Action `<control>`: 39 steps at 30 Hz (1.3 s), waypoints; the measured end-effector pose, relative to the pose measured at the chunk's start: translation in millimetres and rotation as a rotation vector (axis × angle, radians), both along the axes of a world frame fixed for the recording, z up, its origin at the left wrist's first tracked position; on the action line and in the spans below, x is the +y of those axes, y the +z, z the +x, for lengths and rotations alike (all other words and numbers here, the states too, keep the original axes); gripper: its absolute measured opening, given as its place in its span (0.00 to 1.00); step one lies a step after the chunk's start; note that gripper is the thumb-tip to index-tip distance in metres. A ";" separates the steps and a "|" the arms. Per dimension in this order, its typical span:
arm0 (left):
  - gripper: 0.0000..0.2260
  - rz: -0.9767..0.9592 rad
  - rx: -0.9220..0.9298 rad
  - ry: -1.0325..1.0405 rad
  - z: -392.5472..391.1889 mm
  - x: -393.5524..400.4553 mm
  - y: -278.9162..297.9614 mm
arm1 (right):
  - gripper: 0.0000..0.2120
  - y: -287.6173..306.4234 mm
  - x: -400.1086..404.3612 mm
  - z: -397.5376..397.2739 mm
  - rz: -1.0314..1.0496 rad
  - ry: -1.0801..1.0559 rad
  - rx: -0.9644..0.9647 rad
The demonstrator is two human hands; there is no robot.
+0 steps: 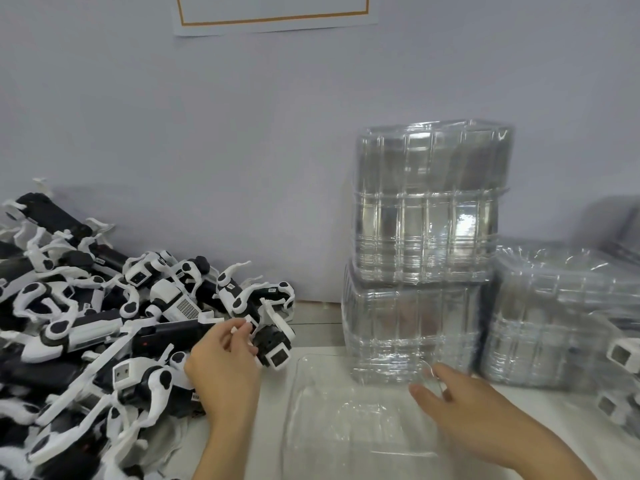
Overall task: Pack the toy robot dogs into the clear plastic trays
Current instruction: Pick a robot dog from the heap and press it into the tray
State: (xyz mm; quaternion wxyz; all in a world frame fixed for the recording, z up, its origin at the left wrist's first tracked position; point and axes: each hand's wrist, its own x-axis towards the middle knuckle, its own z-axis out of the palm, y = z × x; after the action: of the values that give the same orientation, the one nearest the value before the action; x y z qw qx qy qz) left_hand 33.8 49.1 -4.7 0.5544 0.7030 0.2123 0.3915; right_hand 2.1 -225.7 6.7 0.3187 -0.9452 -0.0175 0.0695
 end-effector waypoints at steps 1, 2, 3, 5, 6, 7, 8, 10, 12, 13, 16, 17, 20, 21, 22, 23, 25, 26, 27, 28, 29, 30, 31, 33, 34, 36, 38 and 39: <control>0.04 0.035 -0.011 0.009 -1.0 0.3 2.7 | 0.18 -0.7 0.2 0.3 0.003 -0.001 0.000; 0.04 0.046 -0.022 0.009 -1.5 0.0 5.3 | 0.18 -1.1 0.2 1.1 0.007 0.000 0.007; 0.04 0.039 -0.040 0.002 -2.3 -1.2 7.5 | 0.18 -2.1 0.0 1.8 0.014 -0.001 0.011; 0.07 -0.037 -0.101 -0.002 -3.7 -4.1 10.6 | 0.18 -1.5 0.1 1.8 0.012 -0.004 0.019; 0.08 -0.110 -0.142 0.003 -4.4 -5.7 12.3 | 0.17 -0.9 0.0 1.5 0.010 -0.006 0.022; 0.08 -0.182 -0.180 0.006 -5.0 -6.5 13.6 | 0.16 -0.7 0.0 1.8 0.010 -0.006 0.020; 0.08 -0.258 -0.218 0.000 -5.7 -7.3 15.1 | 0.15 -0.5 0.0 1.6 0.007 -0.003 0.022; 0.06 -0.408 -0.284 -0.028 -7.3 -7.7 19.0 | 0.14 0.1 0.1 1.8 -0.003 0.009 0.018; 0.05 -0.535 -0.342 -0.045 -8.6 -7.9 24.7 | 0.15 1.3 1.2 2.2 -0.016 0.015 -0.004; 0.05 -0.603 -0.369 -0.048 -9.5 -8.1 28.8 | 0.17 1.8 1.5 2.5 -0.019 0.016 -0.026; 0.05 -0.814 -0.437 -0.066 -12.8 -7.6 40.7 | 0.21 3.8 1.8 2.6 -0.040 -0.015 -0.118; 0.06 -0.861 -0.445 -0.076 -13.6 -7.4 43.9 | 0.21 4.5 1.8 2.5 -0.050 -0.030 -0.147; 0.05 -0.999 -0.460 -0.131 -16.5 -9.3 52.1 | 0.19 6.7 2.5 3.8 -0.137 -0.065 -0.248; 0.04 -1.050 -0.452 -0.157 -18.1 -10.9 55.6 | 0.18 7.4 3.9 5.1 -0.143 -0.084 -0.302; 0.05 -1.095 -0.441 -0.190 -18.6 -12.7 58.4 | 0.17 8.4 6.4 6.2 -0.117 -0.098 -0.370; 0.06 -1.140 -0.438 -0.224 -18.9 -13.4 60.7 | 0.16 10.0 10.7 6.9 -0.061 -0.103 -0.449; 0.08 -1.188 -0.460 -0.308 -21.3 -15.8 67.8 | 0.15 15.3 23.6 5.8 0.104 -0.073 -0.575; 0.10 -1.189 -0.467 -0.350 -22.8 -16.8 72.8 | 0.15 17.7 30.9 4.6 0.181 -0.046 -0.601; 0.11 -1.191 -0.494 -0.379 -23.9 -17.4 78.0 | 0.15 19.0 37.6 3.3 0.246 -0.016 -0.613; 0.10 -1.189 -0.528 -0.402 -26.2 -18.1 82.8 | 0.16 19.5 43.0 1.9 0.305 0.012 -0.612; 0.10 -1.200 -0.567 -0.423 -28.8 -19.3 88.9 | 0.18 20.4 47.4 -0.5 0.364 0.037 -0.601; 0.10 -1.200 -0.593 -0.435 -31.5 -21.8 94.9 | 0.20 22.1 50.6 -2.9 0.426 0.064 -0.581; 0.10 -1.184 -0.603 -0.447 -33.5 -25.2 100.2 | 0.24 24.6 52.6 -5.7 0.489 0.100 -0.561; 0.11 -1.122 -0.586 -0.472 -34.9 -34.3 104.5 | 0.35 31.8 55.1 -10.9 0.611 0.187 -0.532; 0.11 -1.083 -0.546 -0.489 -34.5 -39.9 104.4 | 0.40 36.2 56.4 -13.1 0.670 0.221 -0.530; 0.11 -0.978 -0.413 -0.563 -35.2 -53.4 102.2 | 0.47 43.1 58.6 -15.0 0.790 0.250 -0.560; 0.09 -0.842 -0.250 -0.676 -35.8 -67.9 97.1 | 0.48 46.7 58.9 -14.4 0.909 0.247 -0.618; 0.09 -0.775 -0.181 -0.720 -36.9 -74.0 94.8 | 0.45 47.5 57.5 -13.5 0.947 0.231 -0.657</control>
State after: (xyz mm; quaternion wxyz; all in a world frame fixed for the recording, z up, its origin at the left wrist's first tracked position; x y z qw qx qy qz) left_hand -3.2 -25.0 90.2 0.8886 0.4387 0.0378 0.1288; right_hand -11.4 -168.3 54.3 0.6744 -0.6638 -0.2473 -0.2082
